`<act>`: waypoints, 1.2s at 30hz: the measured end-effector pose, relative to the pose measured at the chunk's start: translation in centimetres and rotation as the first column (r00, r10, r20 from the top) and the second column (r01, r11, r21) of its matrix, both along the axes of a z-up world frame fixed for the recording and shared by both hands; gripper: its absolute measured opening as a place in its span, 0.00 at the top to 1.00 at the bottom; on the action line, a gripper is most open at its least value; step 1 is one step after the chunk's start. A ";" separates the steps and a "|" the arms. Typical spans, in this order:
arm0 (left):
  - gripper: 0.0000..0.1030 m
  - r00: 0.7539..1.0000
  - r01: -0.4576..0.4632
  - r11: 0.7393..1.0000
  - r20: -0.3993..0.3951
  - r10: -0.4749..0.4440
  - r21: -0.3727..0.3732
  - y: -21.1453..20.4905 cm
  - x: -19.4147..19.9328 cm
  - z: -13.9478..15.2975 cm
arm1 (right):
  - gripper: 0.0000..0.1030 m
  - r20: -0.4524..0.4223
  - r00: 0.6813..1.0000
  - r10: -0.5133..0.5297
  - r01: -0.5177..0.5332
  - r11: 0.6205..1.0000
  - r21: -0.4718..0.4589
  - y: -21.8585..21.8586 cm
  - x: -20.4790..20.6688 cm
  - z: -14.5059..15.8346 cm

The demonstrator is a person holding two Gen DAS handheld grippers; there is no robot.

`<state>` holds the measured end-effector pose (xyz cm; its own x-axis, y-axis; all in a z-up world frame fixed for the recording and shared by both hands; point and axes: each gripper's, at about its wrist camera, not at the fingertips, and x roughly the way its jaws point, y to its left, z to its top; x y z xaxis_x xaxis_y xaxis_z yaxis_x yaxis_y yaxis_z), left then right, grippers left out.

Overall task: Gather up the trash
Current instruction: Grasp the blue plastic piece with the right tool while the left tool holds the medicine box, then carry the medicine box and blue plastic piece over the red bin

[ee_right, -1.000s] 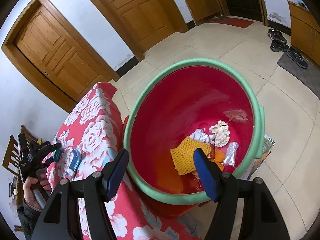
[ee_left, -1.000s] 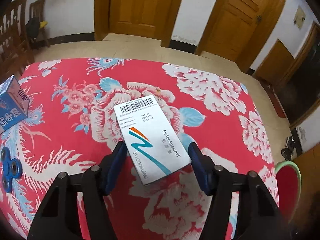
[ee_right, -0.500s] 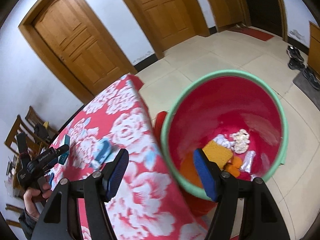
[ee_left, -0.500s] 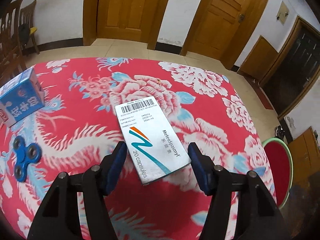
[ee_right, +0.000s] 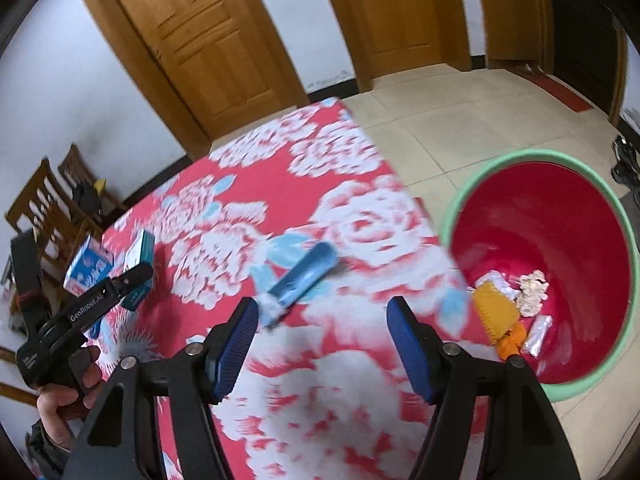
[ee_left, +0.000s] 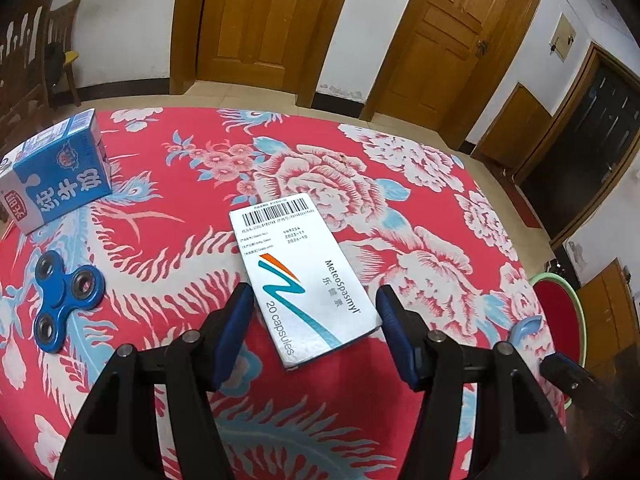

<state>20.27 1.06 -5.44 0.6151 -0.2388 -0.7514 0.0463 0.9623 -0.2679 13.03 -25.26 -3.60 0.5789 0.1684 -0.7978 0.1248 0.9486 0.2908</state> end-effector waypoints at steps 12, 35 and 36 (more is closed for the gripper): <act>0.38 1.000 -0.006 0.999 -0.001 0.006 -0.038 0.9 -0.1 -0.5 | 0.39 -0.023 0.999 0.043 -0.045 0.993 -0.112 4.6 2.6 -1.6; 0.38 0.997 0.072 0.997 0.034 -0.071 -0.038 -1.2 -2.0 1.7 | 0.79 0.051 0.998 0.025 -0.021 0.997 -0.080 2.4 -0.7 0.5; 0.38 0.996 0.079 0.996 0.036 -0.078 -0.038 -1.4 -2.2 1.9 | 0.79 0.057 0.998 0.016 -0.012 0.997 -0.074 2.0 -1.0 0.7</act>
